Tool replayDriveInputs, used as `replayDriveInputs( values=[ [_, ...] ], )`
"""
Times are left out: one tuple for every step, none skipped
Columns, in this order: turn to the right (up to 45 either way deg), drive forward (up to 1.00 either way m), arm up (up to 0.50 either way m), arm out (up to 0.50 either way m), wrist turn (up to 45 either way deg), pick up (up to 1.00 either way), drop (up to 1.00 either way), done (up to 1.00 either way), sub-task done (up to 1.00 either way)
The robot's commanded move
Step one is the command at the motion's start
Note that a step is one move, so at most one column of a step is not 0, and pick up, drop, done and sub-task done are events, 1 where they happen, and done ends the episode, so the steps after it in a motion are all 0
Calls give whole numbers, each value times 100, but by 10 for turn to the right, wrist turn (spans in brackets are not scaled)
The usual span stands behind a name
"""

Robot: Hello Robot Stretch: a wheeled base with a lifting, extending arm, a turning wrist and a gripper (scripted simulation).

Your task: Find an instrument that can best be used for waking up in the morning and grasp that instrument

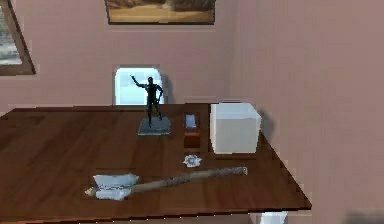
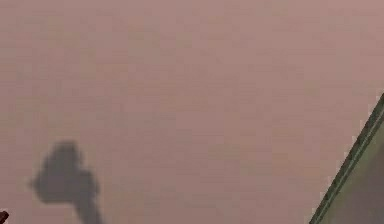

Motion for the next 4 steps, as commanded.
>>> replayDriveInputs(
  values=[
    [-450,0,0,0,0,0,0,0,0],
    [-390,0,0,0,0,0,0,0,0],
    [450,0,0,0,0,0,0,0,0],
    [330,0,0,0,0,0,0,0,0]
  ],
)
